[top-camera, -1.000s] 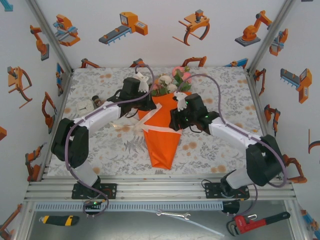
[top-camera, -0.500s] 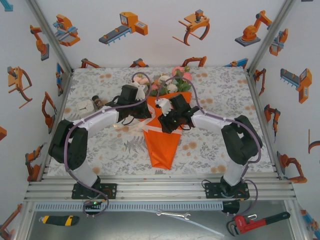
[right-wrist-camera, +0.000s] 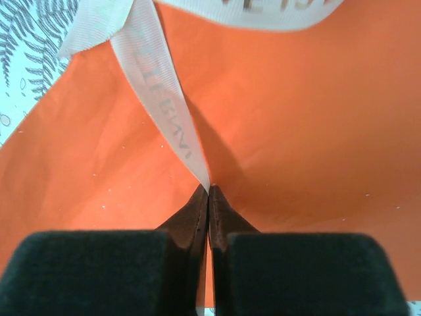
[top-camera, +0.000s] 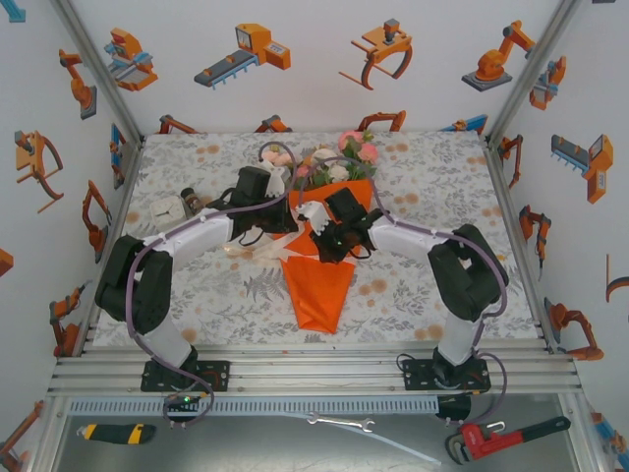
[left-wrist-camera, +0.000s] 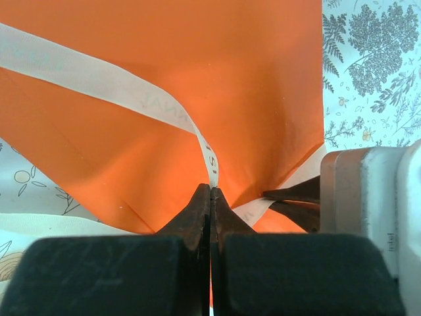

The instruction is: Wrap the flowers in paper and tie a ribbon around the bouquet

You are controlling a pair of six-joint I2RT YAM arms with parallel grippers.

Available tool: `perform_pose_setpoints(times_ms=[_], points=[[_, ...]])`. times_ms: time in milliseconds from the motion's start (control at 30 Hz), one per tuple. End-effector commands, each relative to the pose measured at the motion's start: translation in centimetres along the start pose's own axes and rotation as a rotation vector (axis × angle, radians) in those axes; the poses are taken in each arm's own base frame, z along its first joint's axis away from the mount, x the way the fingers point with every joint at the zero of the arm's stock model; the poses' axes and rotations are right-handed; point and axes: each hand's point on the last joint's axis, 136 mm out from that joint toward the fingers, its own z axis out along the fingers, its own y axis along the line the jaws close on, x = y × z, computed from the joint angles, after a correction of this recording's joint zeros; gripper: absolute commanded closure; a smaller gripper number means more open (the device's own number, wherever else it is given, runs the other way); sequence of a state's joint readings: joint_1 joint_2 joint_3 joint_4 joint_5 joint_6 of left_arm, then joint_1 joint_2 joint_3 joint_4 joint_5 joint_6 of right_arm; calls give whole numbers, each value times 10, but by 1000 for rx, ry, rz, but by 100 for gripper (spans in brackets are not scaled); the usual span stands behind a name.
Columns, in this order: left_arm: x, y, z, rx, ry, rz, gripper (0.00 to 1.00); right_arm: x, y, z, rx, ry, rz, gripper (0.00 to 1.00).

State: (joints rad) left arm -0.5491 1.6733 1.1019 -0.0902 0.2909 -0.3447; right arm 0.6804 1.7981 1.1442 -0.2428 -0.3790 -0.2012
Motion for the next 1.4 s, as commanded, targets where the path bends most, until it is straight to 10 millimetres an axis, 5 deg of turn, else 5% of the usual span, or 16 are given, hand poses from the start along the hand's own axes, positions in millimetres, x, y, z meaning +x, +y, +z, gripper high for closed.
perform_pose_setpoints(times_ms=[0, 167, 367, 667, 1033, 1367], points=[[-10, -16, 4, 87, 4, -8, 100, -28, 13, -29, -27, -82, -32, 100], [-5, -38, 27, 126, 77, 47, 100, -39, 27, -52, -46, -167, -73, 100], [28, -45, 41, 174, 174, 60, 100, -39, 2, -58, 126, -216, -96, 100], [60, -57, 36, 293, 257, -2, 100, -34, -28, -55, 286, -256, -4, 75], [66, -60, 51, 352, 291, -41, 100, -6, -14, -82, 278, -426, 229, 59], [69, -57, 53, 339, 297, -36, 100, 29, -9, -108, 279, -476, 732, 58]])
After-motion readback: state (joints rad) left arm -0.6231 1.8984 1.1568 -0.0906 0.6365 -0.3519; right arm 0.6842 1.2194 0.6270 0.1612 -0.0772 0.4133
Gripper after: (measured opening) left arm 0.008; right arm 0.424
